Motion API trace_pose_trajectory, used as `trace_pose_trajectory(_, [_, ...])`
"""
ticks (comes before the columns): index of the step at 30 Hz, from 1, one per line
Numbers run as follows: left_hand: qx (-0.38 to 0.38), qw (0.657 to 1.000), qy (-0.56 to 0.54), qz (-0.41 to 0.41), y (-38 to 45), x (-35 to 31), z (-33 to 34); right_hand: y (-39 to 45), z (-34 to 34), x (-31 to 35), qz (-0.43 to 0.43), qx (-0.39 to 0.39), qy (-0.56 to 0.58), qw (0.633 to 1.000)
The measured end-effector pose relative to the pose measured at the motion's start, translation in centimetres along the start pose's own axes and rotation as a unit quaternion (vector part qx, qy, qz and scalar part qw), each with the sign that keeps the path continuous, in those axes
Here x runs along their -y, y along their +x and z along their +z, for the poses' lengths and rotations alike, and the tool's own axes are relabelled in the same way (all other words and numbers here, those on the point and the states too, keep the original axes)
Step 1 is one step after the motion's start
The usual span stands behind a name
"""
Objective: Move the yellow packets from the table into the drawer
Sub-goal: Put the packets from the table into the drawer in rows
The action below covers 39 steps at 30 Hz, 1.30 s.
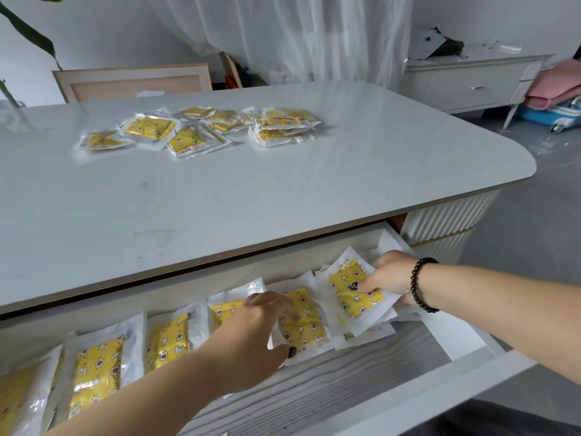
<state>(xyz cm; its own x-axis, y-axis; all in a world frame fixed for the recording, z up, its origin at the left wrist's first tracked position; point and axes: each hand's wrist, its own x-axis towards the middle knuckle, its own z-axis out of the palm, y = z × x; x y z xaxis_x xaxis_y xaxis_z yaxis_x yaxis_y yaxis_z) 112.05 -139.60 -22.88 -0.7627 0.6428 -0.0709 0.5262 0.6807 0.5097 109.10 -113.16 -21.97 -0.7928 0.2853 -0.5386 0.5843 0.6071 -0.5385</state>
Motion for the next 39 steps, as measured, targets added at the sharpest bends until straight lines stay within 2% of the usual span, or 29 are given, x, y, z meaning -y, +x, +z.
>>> trace_pose_trajectory(5, [0.01,0.999,0.042,-0.001,-0.2,0.1,0.3,-1.2,0.9,1.1,-0.058,-0.031,-0.114,0.991])
trace_pose_trajectory(10, [0.044,0.993,0.105,0.008,-0.3,-0.1,0.9,-1.3,1.6,0.9,-0.138,-0.024,-0.133,0.981])
trace_pose_trajectory(17, [0.071,0.982,0.177,0.016,0.0,-0.1,1.7,-2.0,2.9,1.3,-0.198,-0.1,-0.193,0.956])
trace_pose_trajectory(20, [0.073,0.981,0.181,0.013,0.1,0.1,1.7,-2.4,3.3,1.6,-0.238,-0.099,-0.225,0.94])
trace_pose_trajectory(25, [0.073,0.98,0.184,0.006,0.1,0.2,1.7,-2.7,3.5,2.0,-0.24,-0.084,-0.263,0.931])
trace_pose_trajectory(29, [0.074,0.98,0.186,0.009,0.1,0.0,1.5,-3.6,2.7,2.1,-0.321,-0.128,-0.346,0.872])
trace_pose_trajectory(32, [0.075,0.98,0.183,0.01,0.1,0.0,1.5,-4.7,2.6,1.7,-0.39,-0.061,-0.374,0.839])
trace_pose_trajectory(35, [0.073,0.981,0.179,0.012,0.0,0.1,1.6,-4.6,3.3,1.2,-0.409,-0.012,-0.455,0.791])
trace_pose_trajectory(39, [0.073,0.981,0.177,0.011,-0.3,0.0,1.2,-3.8,3.8,1.2,-0.426,-0.034,-0.45,0.784])
